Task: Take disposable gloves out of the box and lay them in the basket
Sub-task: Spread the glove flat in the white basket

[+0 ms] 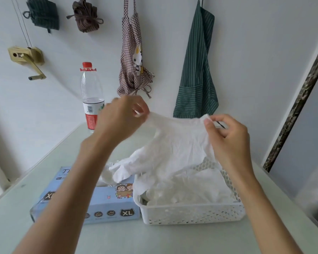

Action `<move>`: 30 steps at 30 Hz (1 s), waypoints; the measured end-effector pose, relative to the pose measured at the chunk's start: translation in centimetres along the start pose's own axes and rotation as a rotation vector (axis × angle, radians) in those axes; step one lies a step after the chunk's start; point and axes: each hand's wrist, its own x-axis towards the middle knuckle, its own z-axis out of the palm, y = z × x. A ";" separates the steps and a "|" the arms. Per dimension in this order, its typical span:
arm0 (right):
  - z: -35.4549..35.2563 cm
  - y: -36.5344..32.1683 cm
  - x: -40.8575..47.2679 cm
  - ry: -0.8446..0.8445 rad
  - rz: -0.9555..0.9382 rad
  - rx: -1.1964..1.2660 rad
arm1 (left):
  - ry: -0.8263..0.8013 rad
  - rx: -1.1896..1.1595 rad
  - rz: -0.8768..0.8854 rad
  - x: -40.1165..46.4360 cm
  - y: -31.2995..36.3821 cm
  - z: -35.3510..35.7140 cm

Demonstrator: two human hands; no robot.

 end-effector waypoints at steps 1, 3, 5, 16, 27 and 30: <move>0.0 1.7 -0.1 -0.040 0.053 -0.116 | -0.105 0.052 0.006 0.2 -0.2 1.9; -0.2 5.0 -0.4 -0.131 0.182 -0.370 | -0.301 0.128 0.028 0.3 -0.9 5.9; -0.6 8.1 -1.0 -0.251 0.284 -0.597 | -0.419 0.166 0.060 -0.2 -1.5 9.6; -1.3 9.6 -1.1 -0.387 0.143 -1.045 | -0.707 0.114 0.232 -3.9 -1.9 10.2; -1.8 9.7 -1.1 -1.166 0.280 -0.782 | -0.889 0.371 0.325 -5.0 -2.5 9.5; -1.6 10.5 -1.2 -1.193 0.335 -0.818 | -0.929 0.374 0.319 -5.2 -2.8 10.1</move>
